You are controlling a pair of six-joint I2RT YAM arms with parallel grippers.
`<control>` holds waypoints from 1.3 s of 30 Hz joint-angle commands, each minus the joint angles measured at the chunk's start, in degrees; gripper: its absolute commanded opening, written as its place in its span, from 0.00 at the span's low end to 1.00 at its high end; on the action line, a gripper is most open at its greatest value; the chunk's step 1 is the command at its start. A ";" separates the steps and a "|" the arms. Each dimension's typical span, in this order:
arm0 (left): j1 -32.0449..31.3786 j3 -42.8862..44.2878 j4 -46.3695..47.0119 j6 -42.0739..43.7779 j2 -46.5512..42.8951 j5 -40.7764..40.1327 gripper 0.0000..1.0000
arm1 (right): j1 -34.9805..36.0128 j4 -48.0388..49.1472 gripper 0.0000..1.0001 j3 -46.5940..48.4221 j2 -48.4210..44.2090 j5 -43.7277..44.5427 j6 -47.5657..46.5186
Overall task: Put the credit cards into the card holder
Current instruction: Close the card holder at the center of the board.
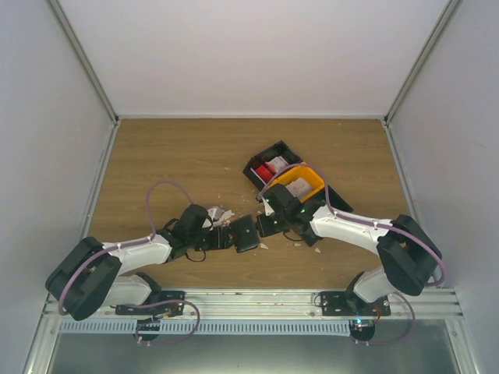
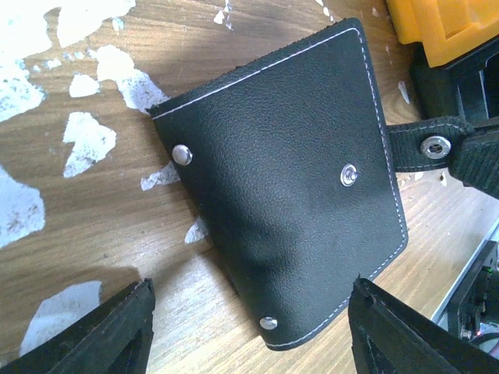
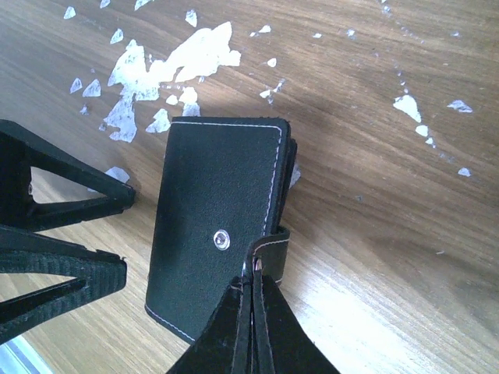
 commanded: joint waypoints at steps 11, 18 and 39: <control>-0.25 -1.70 3.58 -2.34 -0.03 0.60 0.65 | 2.73 1.96 0.01 -0.44 0.37 1.82 -1.29; -0.50 -0.39 2.62 -1.84 1.60 0.94 0.59 | 2.74 1.84 0.00 0.83 0.09 2.96 -1.56; -2.52 3.29 0.17 -2.20 7.02 -3.43 0.35 | 5.04 -0.92 0.00 5.70 7.89 3.22 -8.07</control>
